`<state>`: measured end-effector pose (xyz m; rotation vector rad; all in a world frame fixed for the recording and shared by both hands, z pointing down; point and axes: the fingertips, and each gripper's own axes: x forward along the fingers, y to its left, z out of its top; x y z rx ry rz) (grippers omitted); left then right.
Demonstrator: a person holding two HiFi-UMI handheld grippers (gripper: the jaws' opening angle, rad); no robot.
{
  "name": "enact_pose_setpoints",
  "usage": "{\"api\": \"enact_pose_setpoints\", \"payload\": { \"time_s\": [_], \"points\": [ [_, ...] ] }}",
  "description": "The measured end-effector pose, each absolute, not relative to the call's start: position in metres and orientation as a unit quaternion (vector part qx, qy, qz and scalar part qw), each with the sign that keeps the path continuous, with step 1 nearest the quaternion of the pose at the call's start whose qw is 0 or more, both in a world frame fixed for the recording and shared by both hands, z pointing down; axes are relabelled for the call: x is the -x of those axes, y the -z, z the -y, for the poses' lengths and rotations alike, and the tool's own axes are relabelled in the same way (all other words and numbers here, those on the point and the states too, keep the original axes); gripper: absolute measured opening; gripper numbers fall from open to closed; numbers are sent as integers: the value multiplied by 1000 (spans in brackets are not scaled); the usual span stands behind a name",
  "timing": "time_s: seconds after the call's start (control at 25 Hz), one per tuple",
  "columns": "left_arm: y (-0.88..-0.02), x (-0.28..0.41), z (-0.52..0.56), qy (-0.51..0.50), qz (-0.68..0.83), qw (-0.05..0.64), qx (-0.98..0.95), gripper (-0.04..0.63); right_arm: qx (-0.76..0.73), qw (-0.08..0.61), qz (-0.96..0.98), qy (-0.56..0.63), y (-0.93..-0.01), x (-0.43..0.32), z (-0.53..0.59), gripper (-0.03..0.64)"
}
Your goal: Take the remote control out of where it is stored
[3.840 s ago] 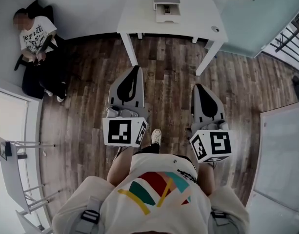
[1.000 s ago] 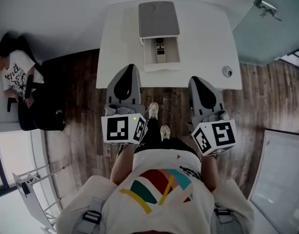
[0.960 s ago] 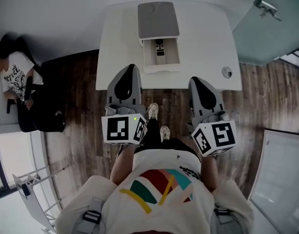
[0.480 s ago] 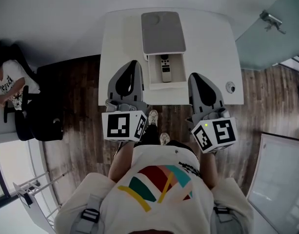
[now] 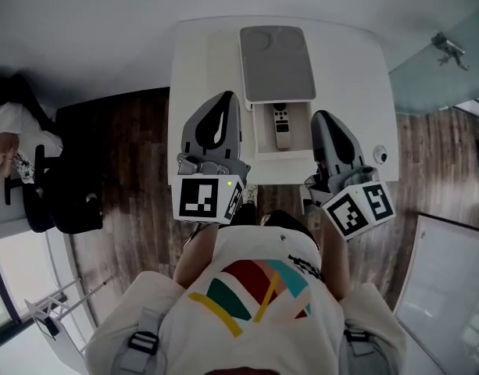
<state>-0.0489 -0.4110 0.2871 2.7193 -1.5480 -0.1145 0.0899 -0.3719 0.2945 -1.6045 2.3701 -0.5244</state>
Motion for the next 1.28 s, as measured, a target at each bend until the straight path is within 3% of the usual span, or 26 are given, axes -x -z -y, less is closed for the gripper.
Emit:
{"api": "enact_pose_setpoints", "payload": {
  "time_s": [0.44, 0.56, 0.64, 0.68, 0.88, 1.12, 1.28],
  "points": [
    [-340, 44, 441, 10, 496, 41, -867, 3, 541, 6, -811, 224, -359, -80, 391, 3],
    [-353, 40, 447, 10, 496, 38, -867, 3, 533, -35, -813, 232, -383, -79, 399, 99],
    [-363, 40, 449, 7, 502, 41, -864, 3, 536, -65, -804, 249, -406, -79, 404, 211],
    [-368, 40, 450, 6, 504, 44, -863, 3, 538, -89, -799, 254, -419, -79, 406, 236],
    [-393, 32, 452, -12, 504, 51, -862, 3, 510, -225, -781, 282, -483, -71, 407, 241],
    [-415, 30, 452, -25, 512, 64, -857, 3, 485, -296, -745, 350, -525, -74, 414, 241],
    [-426, 36, 454, -30, 518, 71, -852, 3, 479, -308, -730, 377, -537, -75, 419, 241]
  ]
}}
